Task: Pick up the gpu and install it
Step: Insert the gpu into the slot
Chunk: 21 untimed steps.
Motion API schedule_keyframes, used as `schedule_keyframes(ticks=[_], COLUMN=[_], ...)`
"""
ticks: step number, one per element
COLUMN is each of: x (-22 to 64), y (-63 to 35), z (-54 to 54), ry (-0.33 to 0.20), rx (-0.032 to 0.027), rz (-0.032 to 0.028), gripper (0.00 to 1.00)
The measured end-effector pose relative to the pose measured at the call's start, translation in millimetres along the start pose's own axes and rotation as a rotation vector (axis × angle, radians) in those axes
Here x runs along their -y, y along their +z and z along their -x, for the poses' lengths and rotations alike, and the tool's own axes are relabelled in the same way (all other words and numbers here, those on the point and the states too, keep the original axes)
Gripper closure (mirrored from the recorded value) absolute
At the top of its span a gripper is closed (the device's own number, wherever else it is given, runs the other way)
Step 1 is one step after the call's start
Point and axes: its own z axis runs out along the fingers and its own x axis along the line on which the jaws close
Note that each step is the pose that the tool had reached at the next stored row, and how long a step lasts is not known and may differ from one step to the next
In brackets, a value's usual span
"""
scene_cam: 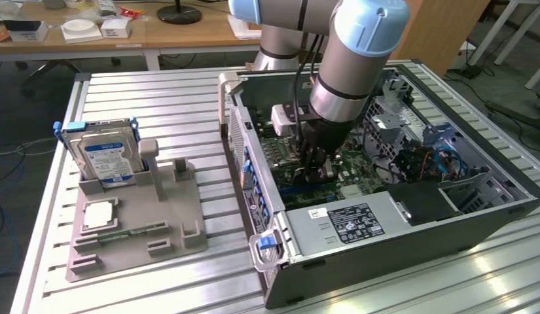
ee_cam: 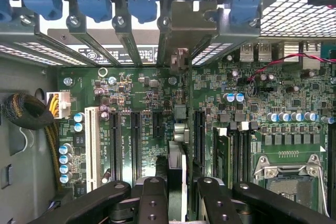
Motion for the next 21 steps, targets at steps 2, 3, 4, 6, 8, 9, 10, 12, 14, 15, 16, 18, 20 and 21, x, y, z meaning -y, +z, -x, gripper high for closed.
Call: schedule_keyframes(ticks=[2, 3, 4, 6, 8, 9, 10, 12, 14, 15, 16, 18, 20, 21], x=[-0.1, -0.1, -0.1, -0.1, -0.1, -0.1, -0.1, -0.1, -0.1, 0.0, 0.0, 0.0, 0.0, 0.0], y=[-0.9, -1.1, -1.4, -1.4, -1.5, -1.5, -1.5, -1.5, -1.5, -1.5, -1.5, -1.5, -1.5, -1.5], z=[0.0, 0.0, 0.0, 0.0, 0.0, 0.0, 0.0, 0.0, 0.0, 0.0, 0.0, 0.1, 0.1, 0.1], ry=[0.000, 0.000, 0.000, 0.000, 0.000, 0.000, 0.000, -0.002, -0.007, -0.010, -0.013, -0.018, -0.021, -0.021], rx=[-0.0006, -0.0004, -0.0004, -0.0004, -0.0005, -0.0006, -0.0006, -0.0007, -0.0009, -0.0011, -0.0012, -0.0014, -0.0016, -0.0016], rz=[0.0003, 0.0002, 0.0002, 0.0002, 0.0002, 0.0002, 0.0002, 0.0003, 0.0006, 0.0008, 0.0010, 0.0013, 0.0015, 0.0015], gripper=[0.73, 0.73, 0.73, 0.73, 0.73, 0.73, 0.73, 0.73, 0.73, 0.73, 0.73, 0.73, 0.73, 0.73])
